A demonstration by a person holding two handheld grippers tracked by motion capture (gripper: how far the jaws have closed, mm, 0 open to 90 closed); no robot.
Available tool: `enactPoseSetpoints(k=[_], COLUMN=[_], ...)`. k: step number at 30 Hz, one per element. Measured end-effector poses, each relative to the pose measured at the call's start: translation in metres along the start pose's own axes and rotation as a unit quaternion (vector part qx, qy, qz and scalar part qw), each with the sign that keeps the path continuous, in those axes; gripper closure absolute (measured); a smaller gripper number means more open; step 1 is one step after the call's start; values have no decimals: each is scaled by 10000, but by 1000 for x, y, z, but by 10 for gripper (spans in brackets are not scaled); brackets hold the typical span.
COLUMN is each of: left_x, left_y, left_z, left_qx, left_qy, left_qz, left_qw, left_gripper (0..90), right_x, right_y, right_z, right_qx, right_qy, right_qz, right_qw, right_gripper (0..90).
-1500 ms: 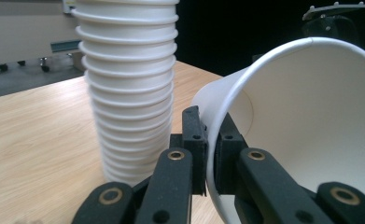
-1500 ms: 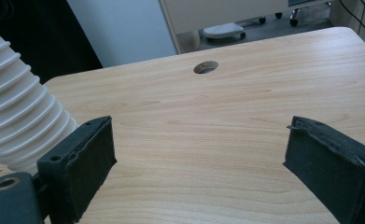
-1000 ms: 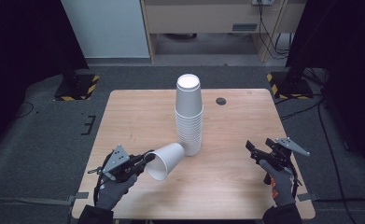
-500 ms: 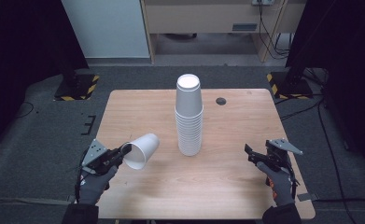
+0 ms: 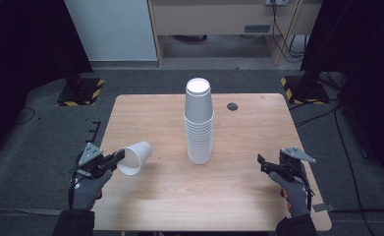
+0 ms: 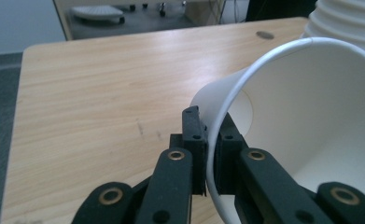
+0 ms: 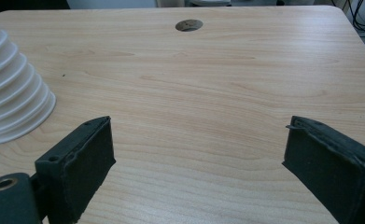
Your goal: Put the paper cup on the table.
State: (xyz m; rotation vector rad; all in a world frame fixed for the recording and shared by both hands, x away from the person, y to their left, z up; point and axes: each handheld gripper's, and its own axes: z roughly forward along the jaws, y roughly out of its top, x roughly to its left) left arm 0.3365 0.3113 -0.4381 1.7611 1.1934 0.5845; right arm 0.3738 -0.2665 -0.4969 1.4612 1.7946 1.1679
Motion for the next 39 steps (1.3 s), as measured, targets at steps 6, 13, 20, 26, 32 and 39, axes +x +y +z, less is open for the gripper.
enactPoseSetpoints(k=[6, 13, 20, 26, 32, 39], left_x=[13, 22, 25, 23, 21, 21], left_y=[-1, 5, 15, 24, 25, 23], left_z=[2, 2, 10, 20, 32, 28], left_qx=[672, 1196, 1875, 2336, 2531, 1952], left_qy=[207, 422, 478, 472, 508, 510], left_qz=[-50, -139, -270, -475, -727, -753], left_qw=[9975, 9918, 9807, 9700, 9634, 9765], left_gripper=[858, 857, 856, 857, 828, 609], right_x=[-1, -1, 0, 0, 1, 0], right_y=[0, -1, -1, -2, -1, -1], right_z=[0, 1, 2, 2, 2, 2], right_qx=[40, 83, 120, 133, 135, 144], right_qy=[6, 34, 59, 81, 101, 95], right_qz=[-8, -50, -73, -77, -95, -79], right_qw=[10000, 9999, 9999, 9998, 9998, 9998], right_gripper=[84, 84, 84, 84, 84, 84])
